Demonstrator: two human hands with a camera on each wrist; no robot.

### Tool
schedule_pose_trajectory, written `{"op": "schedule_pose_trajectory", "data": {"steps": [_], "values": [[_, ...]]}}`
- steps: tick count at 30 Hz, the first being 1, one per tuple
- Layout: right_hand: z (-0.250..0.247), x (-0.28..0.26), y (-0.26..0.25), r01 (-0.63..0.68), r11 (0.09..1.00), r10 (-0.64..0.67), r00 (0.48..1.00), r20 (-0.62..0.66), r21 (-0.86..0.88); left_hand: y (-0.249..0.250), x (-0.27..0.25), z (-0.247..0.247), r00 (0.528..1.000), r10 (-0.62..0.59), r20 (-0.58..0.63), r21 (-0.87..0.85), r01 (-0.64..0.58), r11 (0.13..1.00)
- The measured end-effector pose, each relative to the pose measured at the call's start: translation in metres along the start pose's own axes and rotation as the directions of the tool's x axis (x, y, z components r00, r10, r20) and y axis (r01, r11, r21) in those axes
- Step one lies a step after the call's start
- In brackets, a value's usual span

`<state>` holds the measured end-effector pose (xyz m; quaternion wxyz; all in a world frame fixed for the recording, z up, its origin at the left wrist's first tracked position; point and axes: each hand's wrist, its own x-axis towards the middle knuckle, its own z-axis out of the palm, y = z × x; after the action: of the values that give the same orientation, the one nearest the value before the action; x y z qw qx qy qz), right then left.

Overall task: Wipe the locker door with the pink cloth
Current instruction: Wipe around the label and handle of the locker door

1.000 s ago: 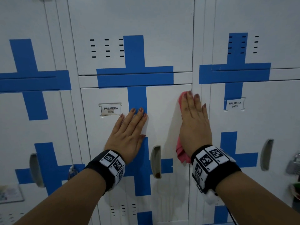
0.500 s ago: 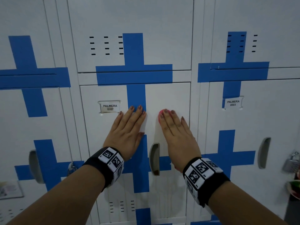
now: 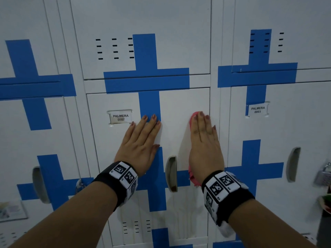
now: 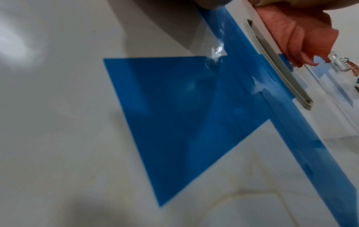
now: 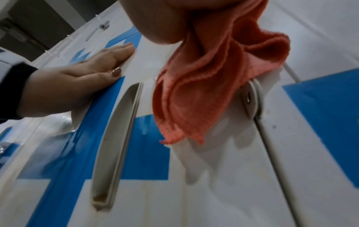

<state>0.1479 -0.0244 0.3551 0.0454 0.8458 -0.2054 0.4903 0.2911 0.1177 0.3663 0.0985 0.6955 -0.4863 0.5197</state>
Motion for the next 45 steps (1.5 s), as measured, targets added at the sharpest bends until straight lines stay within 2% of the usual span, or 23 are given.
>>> {"op": "schedule_pose_trajectory", "data": {"steps": [3,6,11,17,22,24,29,33,35,38,40,42,45], "values": [[0.003,-0.010,-0.004,0.142,0.988,-0.140,0.989,0.047,-0.052,0.000,0.000,0.000,1.000,0.000,-0.004,0.001,0.000,1.000],[0.003,-0.021,-0.009,0.287,0.956,-0.277,0.952,0.133,-0.061,0.000,0.000,0.000,1.000,0.002,-0.004,0.005,-0.002,1.000],[-0.002,-0.021,0.003,0.403,0.912,-0.379,0.900,0.214,-0.081,0.000,-0.001,0.000,1.000,0.002,-0.006,0.001,-0.002,1.000],[-0.019,-0.010,0.007,0.222,0.969,-0.191,0.950,0.245,-0.107,-0.001,0.000,-0.002,1.000,-0.001,0.007,-0.008,0.001,1.000],[-0.019,-0.003,0.004,0.023,1.000,-0.024,0.995,0.101,0.012,0.000,0.000,-0.001,1.000,-0.001,0.006,-0.006,0.001,1.000],[-0.012,-0.003,-0.001,-0.014,0.999,0.011,0.997,0.079,0.035,0.000,-0.001,0.000,1.000,-0.001,0.006,-0.002,0.001,1.000],[-0.006,-0.002,-0.007,0.115,0.993,-0.114,0.991,0.069,-0.007,0.000,0.000,0.000,1.000,-0.007,0.006,0.000,0.007,1.000],[-0.006,-0.003,-0.013,0.253,0.966,-0.247,0.964,0.103,-0.050,0.000,0.000,0.000,1.000,-0.006,-0.001,0.000,0.006,1.000],[-0.007,-0.004,-0.013,0.339,0.937,-0.329,0.938,0.110,-0.083,0.000,-0.001,0.000,1.000,-0.005,-0.007,-0.001,0.005,1.000],[-0.010,0.001,-0.003,0.483,0.866,-0.462,0.873,0.159,-0.133,0.000,-0.001,0.000,1.000,-0.003,-0.008,0.001,0.003,1.000],[-0.017,0.007,0.006,0.539,0.821,-0.508,0.840,0.191,-0.186,0.000,0.000,-0.001,1.000,-0.004,-0.003,0.000,0.004,1.000],[-0.024,0.011,0.010,0.521,0.826,-0.485,0.851,0.200,-0.215,0.000,0.000,-0.001,1.000,-0.005,-0.001,-0.006,0.005,1.000],[-0.031,0.012,0.016,0.387,0.895,-0.355,0.919,0.171,-0.224,0.000,-0.001,-0.001,1.000,-0.007,0.001,-0.010,0.007,1.000]]}}
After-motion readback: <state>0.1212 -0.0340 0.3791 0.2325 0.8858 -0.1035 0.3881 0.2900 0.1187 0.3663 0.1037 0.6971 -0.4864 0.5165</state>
